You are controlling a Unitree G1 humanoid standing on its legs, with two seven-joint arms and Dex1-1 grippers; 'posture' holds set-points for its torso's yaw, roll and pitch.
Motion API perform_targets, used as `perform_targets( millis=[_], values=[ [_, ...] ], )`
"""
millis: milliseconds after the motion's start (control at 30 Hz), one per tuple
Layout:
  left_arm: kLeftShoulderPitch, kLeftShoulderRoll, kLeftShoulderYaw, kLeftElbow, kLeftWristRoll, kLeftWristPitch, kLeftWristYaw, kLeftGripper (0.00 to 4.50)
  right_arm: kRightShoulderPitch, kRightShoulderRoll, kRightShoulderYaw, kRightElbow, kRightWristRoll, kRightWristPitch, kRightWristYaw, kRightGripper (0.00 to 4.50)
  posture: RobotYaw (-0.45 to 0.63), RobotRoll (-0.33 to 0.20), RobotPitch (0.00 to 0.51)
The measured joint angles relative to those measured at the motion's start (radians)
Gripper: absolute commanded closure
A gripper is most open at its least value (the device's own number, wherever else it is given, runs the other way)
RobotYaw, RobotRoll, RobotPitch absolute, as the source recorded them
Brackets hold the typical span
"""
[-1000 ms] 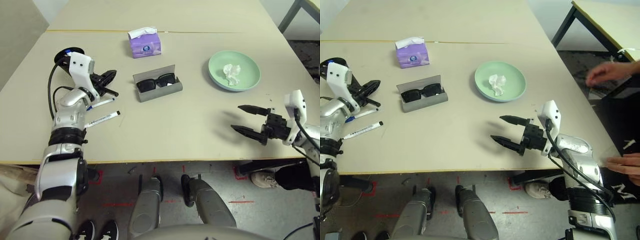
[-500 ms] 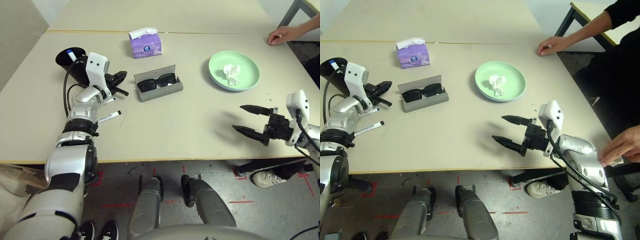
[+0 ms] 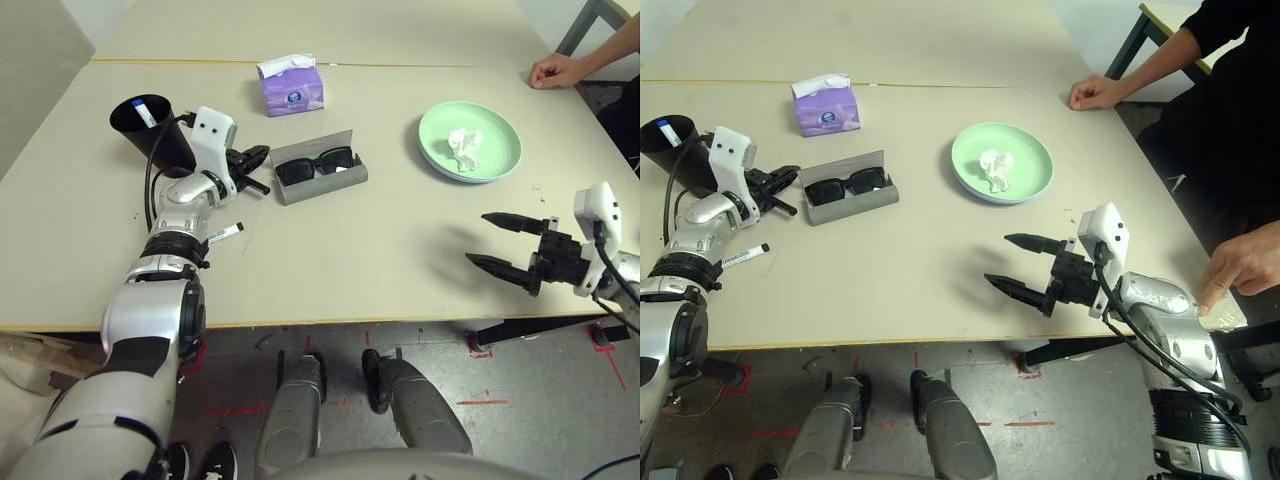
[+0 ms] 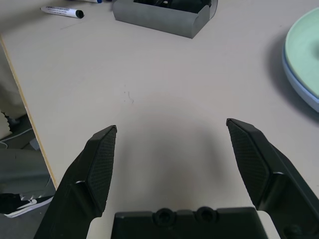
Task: Organize and tidy the items on the table.
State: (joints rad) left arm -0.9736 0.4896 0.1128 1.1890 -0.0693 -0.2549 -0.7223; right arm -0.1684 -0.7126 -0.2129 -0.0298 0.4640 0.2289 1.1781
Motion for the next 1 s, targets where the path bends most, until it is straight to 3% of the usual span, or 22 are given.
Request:
perform_targets(
  millis=[1000],
  values=[
    [0.103, 0.033, -0.06, -0.122, 0.02, -0.046, -0.294, 4.48, 0.015, -0.004, 0.001, 0.0, 0.01, 0.017, -0.027, 0.0, -0.17, 0.0, 0.234]
  ],
)
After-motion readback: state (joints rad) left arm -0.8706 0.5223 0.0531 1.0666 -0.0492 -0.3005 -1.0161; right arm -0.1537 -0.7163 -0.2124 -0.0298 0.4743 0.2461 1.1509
